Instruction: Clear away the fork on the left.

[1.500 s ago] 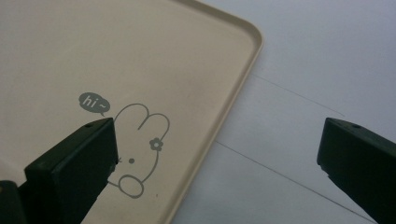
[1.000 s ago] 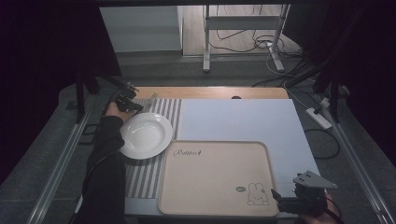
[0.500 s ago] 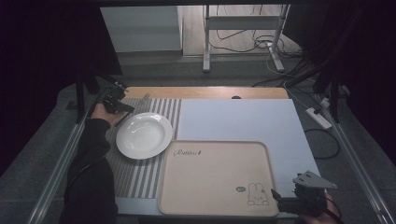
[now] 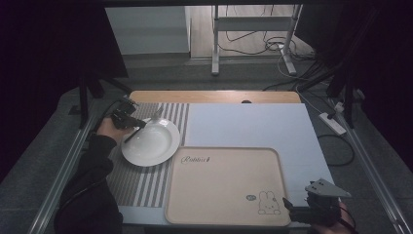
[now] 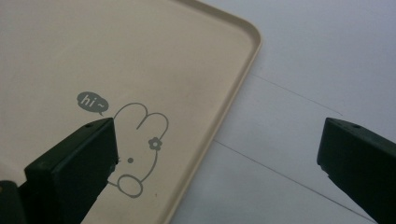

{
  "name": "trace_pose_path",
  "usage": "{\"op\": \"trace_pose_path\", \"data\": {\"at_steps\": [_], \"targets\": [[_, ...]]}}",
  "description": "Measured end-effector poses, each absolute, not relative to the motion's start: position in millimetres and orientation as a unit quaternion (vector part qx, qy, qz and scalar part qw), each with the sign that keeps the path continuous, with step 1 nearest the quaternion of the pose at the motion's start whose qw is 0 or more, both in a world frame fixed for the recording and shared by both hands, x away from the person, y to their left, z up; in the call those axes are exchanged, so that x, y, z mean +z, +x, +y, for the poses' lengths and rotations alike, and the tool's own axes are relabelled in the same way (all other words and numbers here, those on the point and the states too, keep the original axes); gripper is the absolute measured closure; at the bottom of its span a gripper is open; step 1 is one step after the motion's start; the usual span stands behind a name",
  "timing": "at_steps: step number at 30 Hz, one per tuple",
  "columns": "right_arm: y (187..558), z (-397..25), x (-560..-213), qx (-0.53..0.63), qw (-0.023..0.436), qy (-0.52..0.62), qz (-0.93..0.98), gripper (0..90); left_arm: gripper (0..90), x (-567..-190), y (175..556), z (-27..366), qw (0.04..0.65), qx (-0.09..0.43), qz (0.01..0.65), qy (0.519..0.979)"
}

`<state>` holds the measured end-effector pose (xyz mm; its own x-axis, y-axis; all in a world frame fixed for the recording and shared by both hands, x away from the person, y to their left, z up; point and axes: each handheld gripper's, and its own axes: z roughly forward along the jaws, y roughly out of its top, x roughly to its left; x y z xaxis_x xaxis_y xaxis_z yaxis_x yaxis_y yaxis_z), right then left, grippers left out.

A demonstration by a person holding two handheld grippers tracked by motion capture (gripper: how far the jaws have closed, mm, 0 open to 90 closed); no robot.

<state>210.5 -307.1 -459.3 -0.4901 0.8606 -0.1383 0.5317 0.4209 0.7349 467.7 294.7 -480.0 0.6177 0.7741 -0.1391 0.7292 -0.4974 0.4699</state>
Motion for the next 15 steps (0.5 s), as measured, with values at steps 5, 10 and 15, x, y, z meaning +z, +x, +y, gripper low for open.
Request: {"op": "trace_pose_path", "data": {"at_steps": [5,10,15], "targets": [[210.3,-307.2,-459.3,0.318,0.259,0.434,0.802,0.0,85.1,-480.4,454.2,285.1,0.252,0.037,0.432,0.865],[210.1,-307.2,-459.0,0.318,0.258,0.433,0.803,0.0,85.1,-481.3,435.8,273.5,0.267,0.031,0.429,0.862],[209.8,-307.0,-459.0,0.318,0.259,0.432,0.803,0.0,85.1,-484.7,417.9,259.3,0.268,0.019,0.417,0.868]]}}
